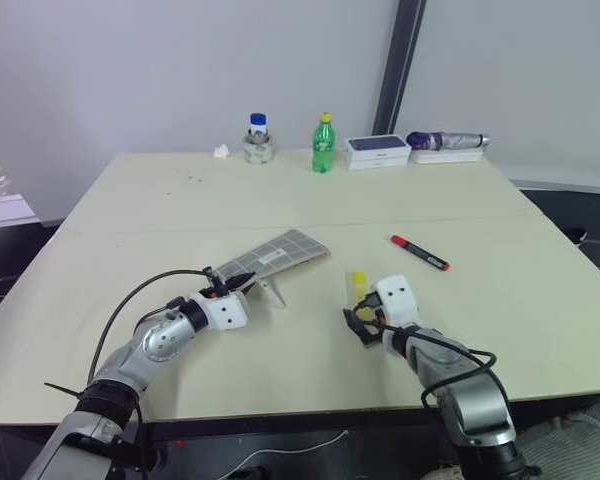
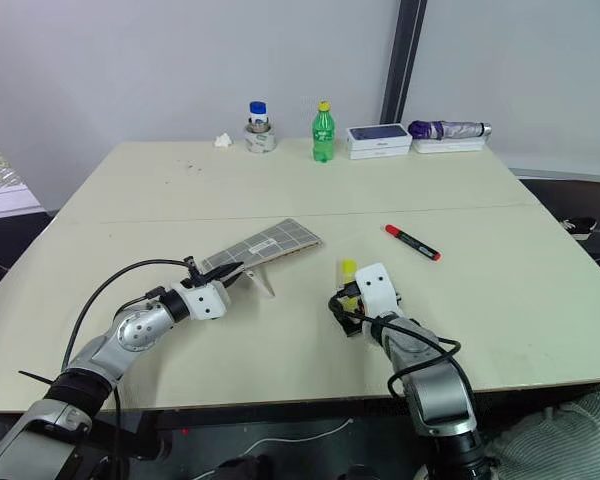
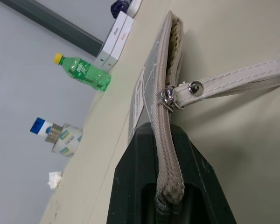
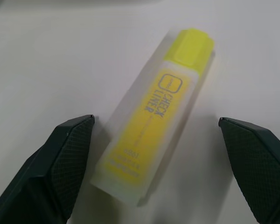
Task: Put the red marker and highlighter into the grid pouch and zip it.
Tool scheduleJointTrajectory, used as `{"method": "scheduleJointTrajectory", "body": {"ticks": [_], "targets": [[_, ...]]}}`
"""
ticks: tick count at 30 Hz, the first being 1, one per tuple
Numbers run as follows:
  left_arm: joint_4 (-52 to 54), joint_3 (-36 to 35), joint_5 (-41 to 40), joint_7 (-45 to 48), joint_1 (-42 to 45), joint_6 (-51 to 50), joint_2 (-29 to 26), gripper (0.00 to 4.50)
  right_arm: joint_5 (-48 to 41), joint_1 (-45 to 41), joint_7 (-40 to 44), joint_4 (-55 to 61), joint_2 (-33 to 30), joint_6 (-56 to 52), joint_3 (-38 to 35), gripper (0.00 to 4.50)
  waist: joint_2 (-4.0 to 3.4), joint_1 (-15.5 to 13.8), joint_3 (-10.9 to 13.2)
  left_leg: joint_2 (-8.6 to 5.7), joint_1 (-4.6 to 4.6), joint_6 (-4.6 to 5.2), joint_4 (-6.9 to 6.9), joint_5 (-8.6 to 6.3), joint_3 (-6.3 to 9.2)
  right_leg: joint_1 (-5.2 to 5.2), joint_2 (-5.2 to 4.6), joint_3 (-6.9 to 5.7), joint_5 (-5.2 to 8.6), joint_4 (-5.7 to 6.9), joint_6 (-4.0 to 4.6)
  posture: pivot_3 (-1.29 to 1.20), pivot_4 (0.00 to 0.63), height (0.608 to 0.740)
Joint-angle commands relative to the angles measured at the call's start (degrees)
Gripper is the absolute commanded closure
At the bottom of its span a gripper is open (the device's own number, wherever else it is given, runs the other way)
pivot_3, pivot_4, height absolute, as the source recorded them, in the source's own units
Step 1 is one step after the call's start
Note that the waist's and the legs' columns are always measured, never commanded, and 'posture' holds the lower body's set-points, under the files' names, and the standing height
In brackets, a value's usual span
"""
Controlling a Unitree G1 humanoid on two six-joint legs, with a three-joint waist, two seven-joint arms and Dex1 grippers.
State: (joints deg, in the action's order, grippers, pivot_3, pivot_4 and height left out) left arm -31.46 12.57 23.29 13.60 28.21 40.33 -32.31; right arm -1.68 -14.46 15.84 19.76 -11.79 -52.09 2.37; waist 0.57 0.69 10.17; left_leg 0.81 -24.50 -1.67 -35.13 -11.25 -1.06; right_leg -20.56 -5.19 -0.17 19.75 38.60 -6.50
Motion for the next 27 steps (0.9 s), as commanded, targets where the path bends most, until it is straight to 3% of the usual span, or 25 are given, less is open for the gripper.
{"method": "scheduleJointTrajectory", "body": {"ticks": [1,5,7,18,27], "targets": [[1.18,-0.17,0.45,-0.49,0.04,0.06,-0.21,4.50,-0.92,0.45,0.15,-1.63,-0.39,-1.66,0.66,0.83,0.08,-0.01,-0.05,0.00,0.00,0.00,0.00,0.00,0.00,0.01,0.00,0.00,0.00,0.00,0.00,0.00,0.150,0.740],[1.48,-0.26,0.46,-0.52,-0.17,-0.14,-0.21,4.50,0.03,-2.39,-0.25,-3.82,-2.26,0.38,0.73,2.95,0.16,-0.02,-0.10,0.00,0.02,0.00,0.00,0.00,0.00,0.02,0.00,0.00,0.00,0.00,0.00,0.00,0.150,0.740],[1.68,-0.27,0.53,-0.60,-0.31,-0.22,-0.14,4.50,0.71,-3.48,0.27,-5.02,-3.99,2.00,1.41,3.62,0.17,-0.07,-0.10,0.01,0.02,0.01,-0.01,0.00,0.00,0.02,0.00,0.00,0.00,0.00,0.00,0.00,0.150,0.740],[1.72,-0.01,0.49,-0.61,-0.03,-0.51,0.39,4.50,-5.40,-4.93,12.78,-2.86,-10.55,12.81,3.39,3.59,0.16,-0.02,-0.10,0.00,0.01,0.02,0.00,-0.01,0.00,0.01,0.00,0.00,0.00,-0.02,0.00,0.00,0.150,0.740],[3.56,0.62,0.11,0.66,0.02,-0.72,1.81,4.50,-3.56,-8.28,11.84,-8.19,-7.34,15.88,7.17,3.59,0.16,-0.15,-0.10,0.00,0.00,0.01,-0.01,-0.01,0.00,0.02,-0.01,0.00,0.00,-0.03,0.00,0.00,0.150,0.740]]}}
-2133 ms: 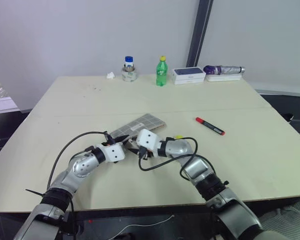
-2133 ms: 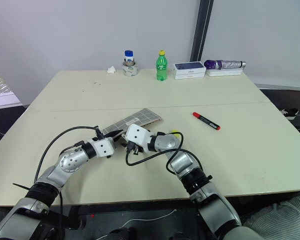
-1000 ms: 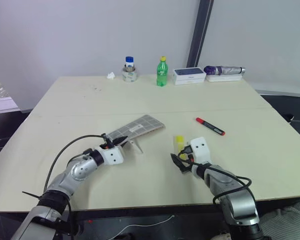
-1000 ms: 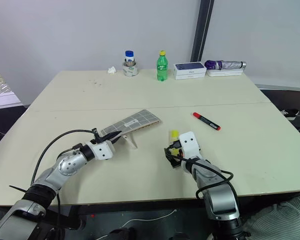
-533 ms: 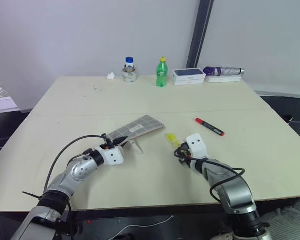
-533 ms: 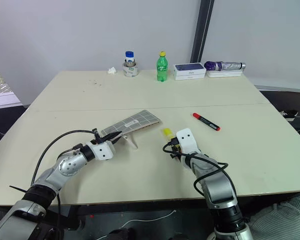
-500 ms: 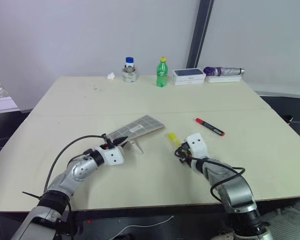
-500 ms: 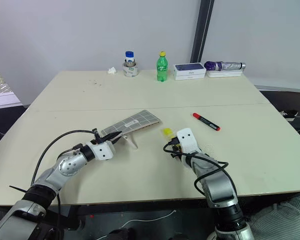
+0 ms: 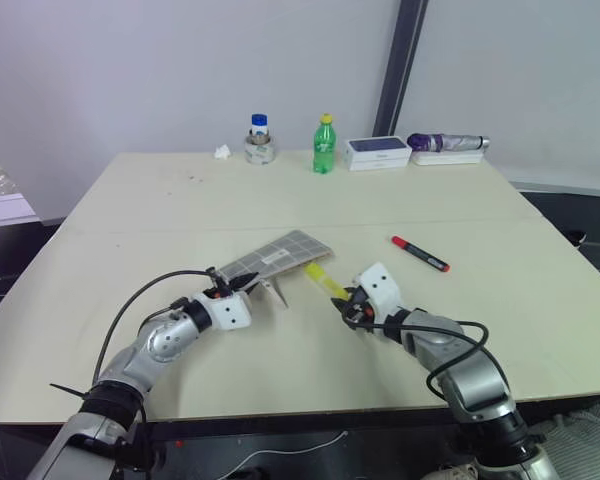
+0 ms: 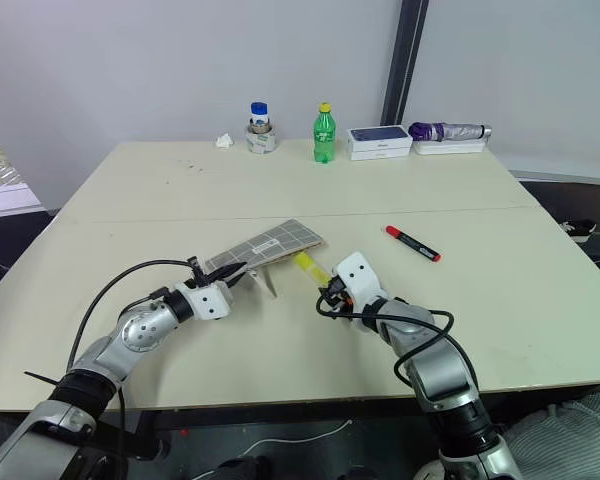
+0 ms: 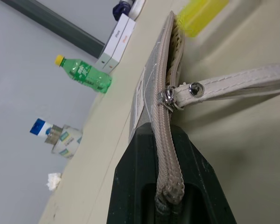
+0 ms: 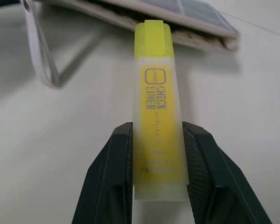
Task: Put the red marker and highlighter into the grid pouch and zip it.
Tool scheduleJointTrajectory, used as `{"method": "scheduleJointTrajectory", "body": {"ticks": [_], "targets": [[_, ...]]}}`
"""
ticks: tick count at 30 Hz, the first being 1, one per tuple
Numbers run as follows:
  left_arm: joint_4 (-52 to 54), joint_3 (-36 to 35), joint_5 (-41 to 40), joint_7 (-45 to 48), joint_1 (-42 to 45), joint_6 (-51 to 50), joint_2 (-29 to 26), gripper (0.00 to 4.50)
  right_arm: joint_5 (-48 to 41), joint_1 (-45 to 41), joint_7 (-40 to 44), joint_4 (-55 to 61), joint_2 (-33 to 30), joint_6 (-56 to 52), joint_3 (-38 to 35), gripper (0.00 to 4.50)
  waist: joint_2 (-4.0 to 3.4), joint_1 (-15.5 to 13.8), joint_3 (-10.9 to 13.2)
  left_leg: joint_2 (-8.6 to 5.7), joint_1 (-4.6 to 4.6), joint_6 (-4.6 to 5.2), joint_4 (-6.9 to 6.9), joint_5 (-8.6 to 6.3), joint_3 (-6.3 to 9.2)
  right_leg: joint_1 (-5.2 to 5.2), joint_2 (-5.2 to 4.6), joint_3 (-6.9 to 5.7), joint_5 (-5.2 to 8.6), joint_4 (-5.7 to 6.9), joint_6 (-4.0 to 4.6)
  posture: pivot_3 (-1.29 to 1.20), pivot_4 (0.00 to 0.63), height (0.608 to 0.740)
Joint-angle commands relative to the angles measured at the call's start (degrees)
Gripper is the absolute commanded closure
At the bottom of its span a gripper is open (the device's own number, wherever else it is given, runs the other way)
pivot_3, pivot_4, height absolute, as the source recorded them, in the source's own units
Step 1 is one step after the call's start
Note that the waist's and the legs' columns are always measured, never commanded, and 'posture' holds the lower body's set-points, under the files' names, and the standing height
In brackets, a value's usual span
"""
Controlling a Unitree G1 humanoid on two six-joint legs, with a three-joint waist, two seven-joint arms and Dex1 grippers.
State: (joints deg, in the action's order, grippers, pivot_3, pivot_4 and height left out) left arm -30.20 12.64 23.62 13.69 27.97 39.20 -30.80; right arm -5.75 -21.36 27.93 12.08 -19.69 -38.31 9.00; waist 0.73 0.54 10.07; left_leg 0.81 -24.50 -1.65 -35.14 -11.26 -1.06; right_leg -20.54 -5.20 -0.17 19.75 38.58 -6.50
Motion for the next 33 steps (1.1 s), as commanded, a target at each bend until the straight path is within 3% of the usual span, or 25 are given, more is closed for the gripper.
{"method": "scheduleJointTrajectory", "body": {"ticks": [1,8,18,25,33], "targets": [[2.47,0.57,-0.31,0.80,0.14,0.38,0.38,4.50,0.52,-1.84,-0.46,-1.06,0.82,2.34,0.56,3.59,0.00,0.05,0.00,0.00,0.00,0.00,0.00,0.00,0.00,0.00,0.00,0.00,0.00,-0.01,0.00,0.00,0.150,0.740],[4.08,0.91,-0.02,2.23,-1.15,0.96,0.24,4.50,1.17,-4.12,0.54,-3.06,0.53,4.68,1.96,3.59,0.00,0.11,0.00,0.01,0.00,0.00,0.02,0.00,-0.01,-0.02,0.00,0.00,0.00,-0.01,0.00,0.00,0.150,0.740],[7.02,2.23,-3.65,9.94,-0.76,4.93,-2.53,4.50,12.56,-11.08,8.36,-9.09,-8.59,18.77,12.07,3.59,-0.01,0.12,0.01,0.00,-0.01,0.00,0.02,0.00,-0.01,-0.03,0.01,0.00,0.00,-0.04,0.00,0.00,0.150,0.740],[6.73,2.08,-15.06,20.42,-1.54,6.14,-3.95,4.50,17.16,-15.53,13.82,-14.77,-11.45,36.05,15.34,3.59,-0.01,0.19,0.01,0.02,-0.01,0.01,0.02,0.00,-0.02,-0.02,0.01,0.00,0.00,-0.08,0.00,0.00,0.150,0.740],[9.95,-0.48,-31.33,32.94,-2.20,0.15,-3.47,4.50,20.64,-17.55,17.32,-19.95,-10.23,44.96,17.06,3.59,-0.01,0.19,0.01,0.05,-0.01,0.01,0.00,0.00,-0.02,0.00,0.02,0.00,0.00,-0.08,0.00,0.00,0.150,0.740]]}}
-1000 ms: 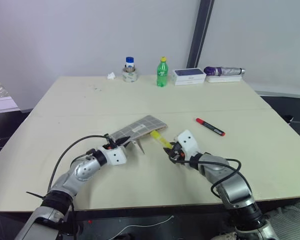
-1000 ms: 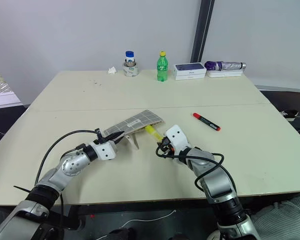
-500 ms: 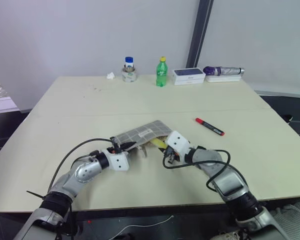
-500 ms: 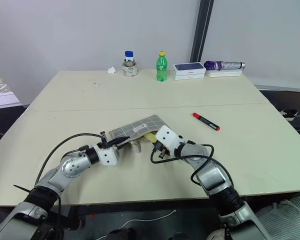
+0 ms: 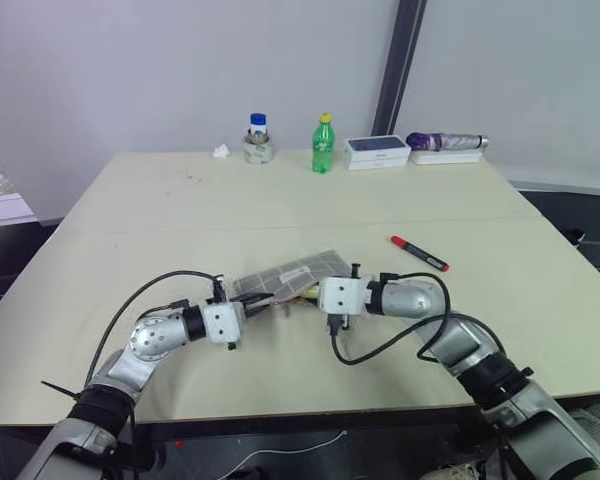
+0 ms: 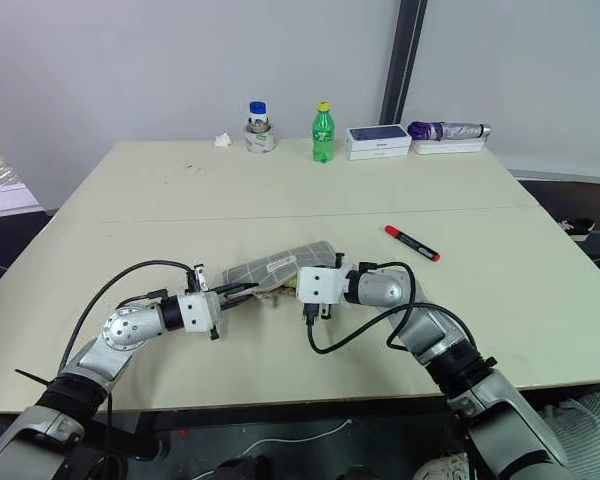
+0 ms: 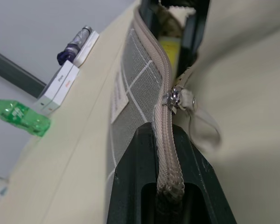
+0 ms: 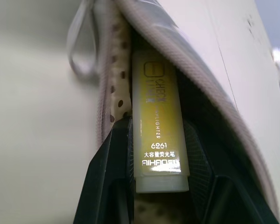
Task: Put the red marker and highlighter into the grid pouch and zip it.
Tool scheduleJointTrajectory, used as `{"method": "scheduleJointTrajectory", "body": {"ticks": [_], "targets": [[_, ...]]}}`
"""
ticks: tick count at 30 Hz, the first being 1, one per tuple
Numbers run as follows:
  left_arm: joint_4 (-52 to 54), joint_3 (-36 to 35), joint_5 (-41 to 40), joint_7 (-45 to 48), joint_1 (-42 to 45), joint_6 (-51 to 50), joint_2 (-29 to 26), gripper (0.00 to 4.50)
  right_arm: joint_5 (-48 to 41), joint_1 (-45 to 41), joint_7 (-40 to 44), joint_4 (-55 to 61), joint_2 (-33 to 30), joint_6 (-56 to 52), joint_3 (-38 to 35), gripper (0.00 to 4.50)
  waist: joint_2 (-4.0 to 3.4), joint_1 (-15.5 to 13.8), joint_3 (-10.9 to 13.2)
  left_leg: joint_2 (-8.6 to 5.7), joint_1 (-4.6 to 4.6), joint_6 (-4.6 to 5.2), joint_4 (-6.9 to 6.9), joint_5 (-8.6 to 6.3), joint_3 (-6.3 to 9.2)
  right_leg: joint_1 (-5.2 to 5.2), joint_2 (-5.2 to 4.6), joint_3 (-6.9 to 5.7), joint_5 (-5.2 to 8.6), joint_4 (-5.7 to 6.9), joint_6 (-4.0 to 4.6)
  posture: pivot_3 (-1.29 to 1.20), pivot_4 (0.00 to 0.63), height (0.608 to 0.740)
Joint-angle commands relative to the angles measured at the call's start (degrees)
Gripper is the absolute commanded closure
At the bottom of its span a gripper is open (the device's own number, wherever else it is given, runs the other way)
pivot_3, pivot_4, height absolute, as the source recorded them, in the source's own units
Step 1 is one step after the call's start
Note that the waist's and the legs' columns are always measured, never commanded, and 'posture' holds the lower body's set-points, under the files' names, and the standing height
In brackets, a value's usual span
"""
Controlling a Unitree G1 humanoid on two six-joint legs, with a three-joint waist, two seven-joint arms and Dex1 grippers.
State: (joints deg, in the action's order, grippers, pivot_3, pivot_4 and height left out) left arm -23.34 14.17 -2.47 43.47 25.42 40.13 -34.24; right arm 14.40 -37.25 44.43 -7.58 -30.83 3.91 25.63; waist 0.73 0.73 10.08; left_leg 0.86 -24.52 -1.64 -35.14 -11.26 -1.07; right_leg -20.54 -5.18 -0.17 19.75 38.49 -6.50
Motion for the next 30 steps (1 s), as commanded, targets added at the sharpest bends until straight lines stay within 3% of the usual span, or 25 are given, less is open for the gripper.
{"method": "scheduleJointTrajectory", "body": {"ticks": [1,8,15,20,25,30], "targets": [[3.20,-2.38,-6.50,4.42,0.31,-1.22,-0.17,4.50,0.30,-1.70,1.25,-0.83,1.21,2.91,0.24,3.59,0.00,0.02,0.00,0.00,0.00,0.00,-0.01,0.00,0.00,0.01,0.00,0.00,0.00,0.00,0.00,0.00,0.150,0.740],[1.60,-5.40,-8.07,7.43,1.00,-1.82,0.02,4.50,1.45,-0.56,1.11,-3.05,0.62,7.33,-0.64,3.59,0.00,-0.02,0.00,-0.01,0.00,0.00,-0.02,0.00,0.00,0.01,0.01,0.00,0.00,0.00,0.00,0.00,0.150,0.740],[0.16,-5.58,-5.48,7.20,0.19,-0.42,0.50,4.50,-4.20,2.98,3.51,2.02,-0.04,2.57,-4.83,0.19,0.00,-0.01,0.00,0.02,0.01,0.00,-0.02,0.00,0.00,0.03,0.01,0.00,0.00,0.00,0.00,0.00,0.150,0.740],[0.41,-5.59,-3.16,5.66,-1.06,-0.38,1.06,4.50,-11.22,11.04,4.90,12.86,-2.68,-4.29,-11.48,0.08,0.00,-0.38,0.00,0.04,0.00,0.02,-0.04,-0.01,0.01,0.07,-0.05,-0.01,0.00,-0.03,0.00,0.00,0.150,0.740],[1.03,-5.97,-1.32,3.10,-2.79,-0.41,1.79,4.50,-23.58,23.10,4.75,25.41,-3.27,-12.82,-21.66,0.08,0.00,-0.17,0.00,0.07,0.02,0.03,-0.02,-0.02,0.03,0.11,-0.04,-0.01,0.00,-0.05,0.00,0.00,0.150,0.740],[1.26,-6.07,-0.41,1.81,-3.46,-0.57,2.11,4.50,-28.59,27.59,-3.83,27.34,0.66,-19.92,-30.06,0.08,0.01,-0.08,0.00,0.08,0.07,0.04,-0.05,-0.02,0.04,0.17,-0.04,-0.01,-0.01,-0.05,0.00,0.00,0.150,0.740]]}}
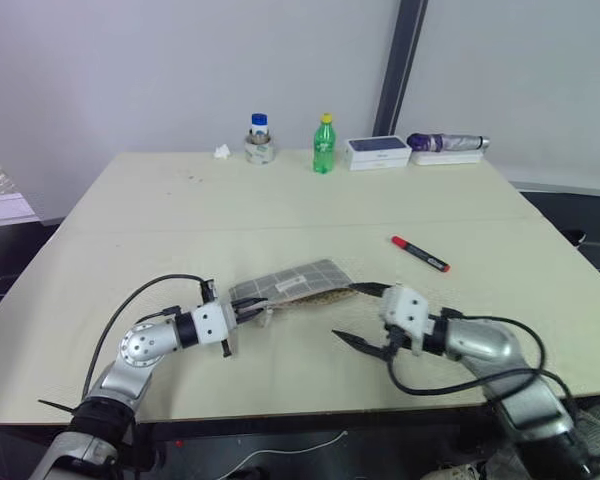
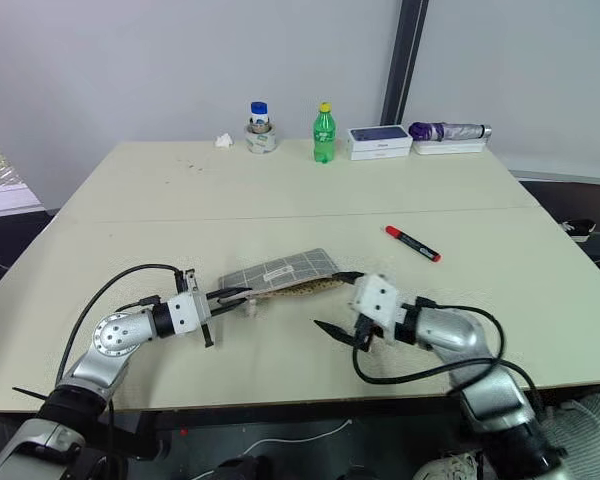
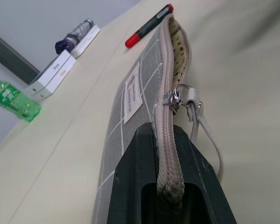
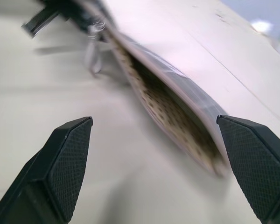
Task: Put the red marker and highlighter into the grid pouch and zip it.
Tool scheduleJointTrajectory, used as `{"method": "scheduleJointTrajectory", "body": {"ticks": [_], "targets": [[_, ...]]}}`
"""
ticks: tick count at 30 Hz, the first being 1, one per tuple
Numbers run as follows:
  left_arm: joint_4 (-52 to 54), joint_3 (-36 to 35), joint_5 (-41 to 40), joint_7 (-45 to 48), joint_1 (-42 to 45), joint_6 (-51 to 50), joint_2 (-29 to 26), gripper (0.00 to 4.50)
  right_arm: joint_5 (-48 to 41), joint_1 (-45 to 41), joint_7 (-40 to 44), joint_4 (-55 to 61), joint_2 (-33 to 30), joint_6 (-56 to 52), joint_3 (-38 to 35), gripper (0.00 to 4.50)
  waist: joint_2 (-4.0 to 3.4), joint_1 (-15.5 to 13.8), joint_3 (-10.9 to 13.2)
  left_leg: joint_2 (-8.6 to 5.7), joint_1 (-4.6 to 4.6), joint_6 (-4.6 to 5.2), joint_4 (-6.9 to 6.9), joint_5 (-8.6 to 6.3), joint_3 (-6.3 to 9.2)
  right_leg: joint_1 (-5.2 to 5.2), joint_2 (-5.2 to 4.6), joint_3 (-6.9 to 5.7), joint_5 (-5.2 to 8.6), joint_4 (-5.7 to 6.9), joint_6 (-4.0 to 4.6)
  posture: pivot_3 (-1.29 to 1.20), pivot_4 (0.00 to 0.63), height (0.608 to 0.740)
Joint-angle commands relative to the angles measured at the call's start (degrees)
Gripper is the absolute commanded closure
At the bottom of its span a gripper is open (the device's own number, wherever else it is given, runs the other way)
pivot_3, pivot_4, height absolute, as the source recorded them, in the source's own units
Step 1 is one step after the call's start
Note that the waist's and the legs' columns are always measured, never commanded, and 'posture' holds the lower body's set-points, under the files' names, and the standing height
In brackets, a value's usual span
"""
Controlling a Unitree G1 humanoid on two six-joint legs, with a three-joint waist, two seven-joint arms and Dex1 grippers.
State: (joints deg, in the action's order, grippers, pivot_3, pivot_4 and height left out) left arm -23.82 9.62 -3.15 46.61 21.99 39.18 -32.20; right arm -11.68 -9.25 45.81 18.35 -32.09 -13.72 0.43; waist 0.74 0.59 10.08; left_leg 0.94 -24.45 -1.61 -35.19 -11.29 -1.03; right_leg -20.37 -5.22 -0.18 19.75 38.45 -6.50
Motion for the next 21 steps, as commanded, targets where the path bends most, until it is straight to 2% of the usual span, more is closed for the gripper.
{"method": "scheduleJointTrajectory", "body": {"ticks": [1,4,8,11,15,18,21], "targets": [[1.65,-1.38,0.57,-1.62,0.06,0.38,0.26,4.50,-2.29,-0.87,-7.12,0.05,2.50,-2.86,-6.07,0.08,0.00,0.08,0.00,0.00,0.02,0.00,0.00,0.00,-0.01,-0.01,0.00,0.00,-0.01,0.01,0.00,0.00,0.150,0.740],[1.43,-0.75,1.12,-1.88,0.72,0.32,0.85,4.50,3.18,-5.84,-12.55,-8.51,0.65,-2.98,-7.44,0.08,0.00,0.05,0.00,-0.01,0.02,0.00,0.00,0.00,-0.02,-0.01,0.00,0.00,-0.01,0.01,0.00,0.00,0.150,0.740],[0.61,-0.24,1.75,-1.56,1.86,0.35,1.41,4.50,4.28,-15.81,-15.29,-22.71,-1.20,-3.49,-8.83,0.08,-0.02,-0.08,0.01,-0.06,0.01,0.00,0.00,0.00,-0.04,-0.04,0.00,0.01,-0.02,0.01,-0.02,0.00,0.150,0.740],[0.60,0.04,2.23,-1.58,2.89,0.02,1.68,4.50,7.67,-25.90,-13.73,-41.25,-3.36,0.62,-6.13,0.08,-0.02,0.03,0.01,-0.12,-0.01,0.00,0.00,0.00,-0.07,-0.05,0.00,0.02,-0.02,-0.02,-0.02,0.00,0.150,0.740],[1.36,0.02,2.79,-1.89,2.57,-0.34,1.83,4.50,7.31,-36.00,-12.73,-62.30,-2.84,4.21,-7.10,0.08,-0.02,0.23,0.01,-0.11,-0.02,0.02,0.06,-0.01,-0.09,-0.07,0.01,0.02,-0.02,-0.07,-0.02,0.00,0.150,0.740],[2.65,0.10,3.34,-2.44,1.47,-0.56,1.87,4.50,7.91,-41.16,-11.05,-74.33,-2.66,5.13,-6.43,0.08,-0.03,0.26,0.01,-0.09,-0.05,0.03,0.08,-0.01,-0.12,-0.07,0.01,0.03,-0.02,-0.14,-0.02,0.00,0.150,0.740],[3.77,-0.05,3.59,-3.01,0.59,-1.14,1.84,4.50,8.02,-44.27,-9.04,-81.32,-2.35,4.30,-6.52,0.08,-0.06,0.33,0.03,-0.06,-0.05,0.04,0.10,-0.02,-0.14,-0.07,-0.01,0.05,-0.02,-0.18,-0.02,0.00,0.150,0.740]]}}
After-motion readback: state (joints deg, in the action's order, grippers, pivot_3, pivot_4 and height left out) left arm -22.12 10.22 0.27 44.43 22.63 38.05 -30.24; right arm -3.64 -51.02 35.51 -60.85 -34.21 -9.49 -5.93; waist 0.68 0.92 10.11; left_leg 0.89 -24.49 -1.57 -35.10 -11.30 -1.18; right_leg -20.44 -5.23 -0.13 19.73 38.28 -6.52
